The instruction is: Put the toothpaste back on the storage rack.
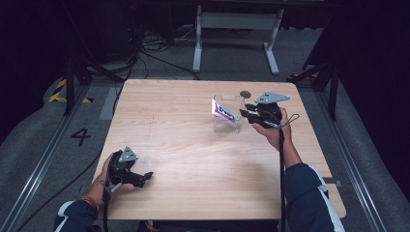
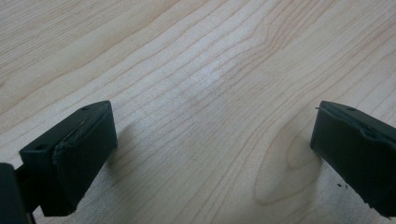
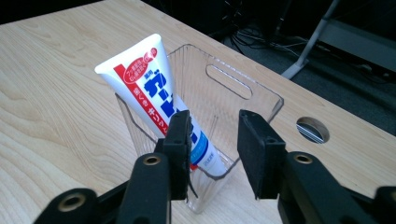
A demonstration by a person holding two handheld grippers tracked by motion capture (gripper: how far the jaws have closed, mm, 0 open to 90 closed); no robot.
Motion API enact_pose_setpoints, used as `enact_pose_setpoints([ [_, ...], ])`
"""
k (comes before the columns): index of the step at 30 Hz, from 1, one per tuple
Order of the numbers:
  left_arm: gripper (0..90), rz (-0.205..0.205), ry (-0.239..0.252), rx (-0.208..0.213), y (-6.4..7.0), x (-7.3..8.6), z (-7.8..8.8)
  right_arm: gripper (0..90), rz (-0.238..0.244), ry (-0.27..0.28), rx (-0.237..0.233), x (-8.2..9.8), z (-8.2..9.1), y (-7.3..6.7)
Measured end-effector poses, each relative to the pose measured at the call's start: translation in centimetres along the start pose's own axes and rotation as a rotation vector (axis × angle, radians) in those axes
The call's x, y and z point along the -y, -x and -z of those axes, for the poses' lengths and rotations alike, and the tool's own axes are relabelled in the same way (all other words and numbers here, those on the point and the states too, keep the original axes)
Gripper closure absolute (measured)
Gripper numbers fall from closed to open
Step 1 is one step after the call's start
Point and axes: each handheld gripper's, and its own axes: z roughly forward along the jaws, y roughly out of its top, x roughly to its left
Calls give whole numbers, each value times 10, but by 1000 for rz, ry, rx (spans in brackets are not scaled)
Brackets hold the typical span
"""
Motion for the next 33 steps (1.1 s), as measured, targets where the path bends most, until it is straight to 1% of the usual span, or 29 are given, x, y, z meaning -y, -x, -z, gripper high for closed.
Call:
enact_pose_setpoints([
  [2,10,0,0,0,0,0,0,631,3,-4,0,0,1,0],
  [4,10,0,0,0,0,0,0,583,7,-20,1,2,4,0],
  [8,10,0,0,0,0,0,0,540,12,-41,2,5,6,0],
  [10,10,0,0,0,0,0,0,507,13,-51,15,6,9,0],
  [11,10,0,0,0,0,0,0,483,24,-53,23,7,10,1],
  [12,10,0,0,0,0,0,0,449,23,-52,44,7,11,0],
  [13,10,0,0,0,0,0,0,440,26,-53,68,8,12,1],
  [14,10,0,0,0,0,0,0,432,20,-56,68,9,14,1],
  [15,10,0,0,0,0,0,0,407,29,-60,68,9,15,1],
  [18,10,-1,0,0,0,0,0,376,47,-75,84,11,19,0],
  [20,10,0,0,0,0,0,0,366,53,-78,85,11,20,-1],
  [21,10,0,0,0,0,0,0,344,70,-94,99,13,22,-2],
  [24,10,0,0,0,0,0,0,325,87,-115,97,15,24,-2],
  [26,10,0,0,0,0,0,0,314,97,-127,103,17,26,-3],
  [28,10,3,-1,2,0,0,0,299,105,-139,96,19,27,-4],
  [29,10,3,-2,3,0,0,0,290,110,-147,101,20,28,-5],
  [33,10,3,-1,2,0,0,0,288,125,-164,96,25,31,-6],
])
